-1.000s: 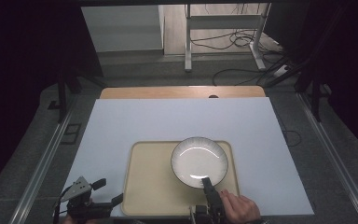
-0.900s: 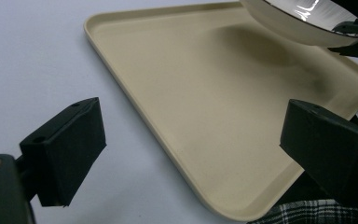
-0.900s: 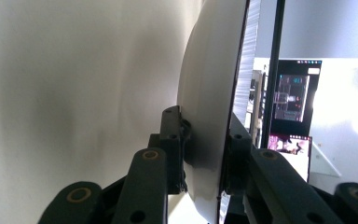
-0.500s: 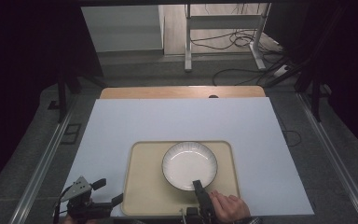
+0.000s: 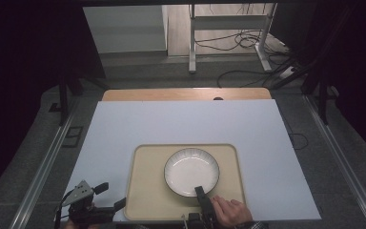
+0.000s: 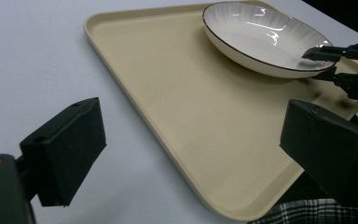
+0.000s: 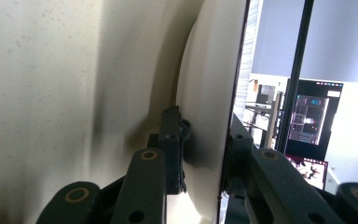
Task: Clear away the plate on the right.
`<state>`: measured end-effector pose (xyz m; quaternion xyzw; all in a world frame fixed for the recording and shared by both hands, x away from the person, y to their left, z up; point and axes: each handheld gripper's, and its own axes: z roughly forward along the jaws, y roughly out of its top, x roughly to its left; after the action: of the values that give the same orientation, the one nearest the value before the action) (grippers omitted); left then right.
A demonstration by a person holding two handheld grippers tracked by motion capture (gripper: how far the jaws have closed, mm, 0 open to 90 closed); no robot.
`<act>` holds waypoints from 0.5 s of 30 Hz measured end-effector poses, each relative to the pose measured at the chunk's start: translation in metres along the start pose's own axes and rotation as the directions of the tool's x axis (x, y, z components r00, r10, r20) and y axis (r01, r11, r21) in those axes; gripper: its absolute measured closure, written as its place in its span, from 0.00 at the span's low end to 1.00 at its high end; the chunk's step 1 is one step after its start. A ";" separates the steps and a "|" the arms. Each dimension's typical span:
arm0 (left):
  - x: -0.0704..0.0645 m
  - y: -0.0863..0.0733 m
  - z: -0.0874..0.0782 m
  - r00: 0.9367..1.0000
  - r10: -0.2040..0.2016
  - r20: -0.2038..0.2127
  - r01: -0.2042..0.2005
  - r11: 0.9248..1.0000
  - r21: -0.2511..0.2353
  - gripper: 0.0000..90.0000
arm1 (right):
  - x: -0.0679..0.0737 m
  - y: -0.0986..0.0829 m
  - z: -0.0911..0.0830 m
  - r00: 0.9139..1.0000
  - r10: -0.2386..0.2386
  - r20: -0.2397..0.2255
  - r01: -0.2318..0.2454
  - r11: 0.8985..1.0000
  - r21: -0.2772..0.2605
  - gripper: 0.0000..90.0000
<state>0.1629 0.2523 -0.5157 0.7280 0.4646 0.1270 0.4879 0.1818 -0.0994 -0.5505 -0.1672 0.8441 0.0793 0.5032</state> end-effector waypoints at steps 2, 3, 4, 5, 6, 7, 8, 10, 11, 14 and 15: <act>0.000 0.000 0.000 1.000 0.000 0.000 0.000 1.000 0.000 0.07 | 0.001 0.000 0.001 1.000 0.004 -0.004 -0.004 1.000 -0.001 0.83; 0.000 0.000 0.000 1.000 0.001 0.000 -0.001 1.000 0.000 0.07 | 0.002 0.000 0.001 1.000 0.005 -0.007 -0.005 1.000 -0.002 0.83; 0.000 0.000 0.000 1.000 0.001 0.000 -0.001 1.000 0.000 0.07 | 0.002 0.000 0.001 1.000 0.005 -0.012 -0.005 1.000 -0.002 0.84; 0.000 0.000 0.000 1.000 0.002 0.000 -0.002 1.000 0.000 0.07 | 0.002 0.000 0.001 1.000 0.004 -0.020 -0.004 1.000 -0.001 0.84; 0.000 0.000 0.000 1.000 0.001 0.000 -0.001 1.000 0.000 0.07 | 0.003 0.000 0.001 1.000 0.003 -0.023 -0.003 1.000 -0.002 0.84; 0.000 0.000 0.000 1.000 0.001 0.000 -0.001 1.000 0.000 0.07 | 0.003 -0.001 0.002 1.000 0.005 -0.027 -0.005 1.000 -0.005 0.84; 0.000 0.000 0.000 1.000 0.001 0.000 -0.001 1.000 0.000 0.07 | 0.003 -0.001 0.002 1.000 0.005 -0.027 -0.005 1.000 -0.005 0.84; 0.000 0.000 0.000 1.000 0.001 0.000 -0.001 1.000 0.000 0.07 | 0.004 -0.001 0.002 0.998 0.010 -0.055 -0.010 1.000 -0.006 0.84; 0.000 0.000 0.000 1.000 0.001 0.000 -0.001 1.000 0.001 0.07 | 0.005 -0.001 0.002 0.998 0.010 -0.058 -0.010 1.000 -0.006 0.84; 0.000 0.000 0.000 1.000 0.000 0.000 0.000 1.000 0.001 0.07 | 0.005 -0.001 0.002 0.998 0.015 -0.059 -0.016 1.000 -0.007 0.82; 0.000 0.000 0.000 1.000 0.000 0.000 0.000 1.000 0.001 0.07 | 0.004 -0.002 0.002 0.998 0.027 -0.060 -0.028 1.000 -0.007 0.81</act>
<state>0.1630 0.2524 -0.5157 0.7283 0.4647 0.1265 0.4875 0.1823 -0.1010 -0.5551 -0.1598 0.8608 0.0845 0.4758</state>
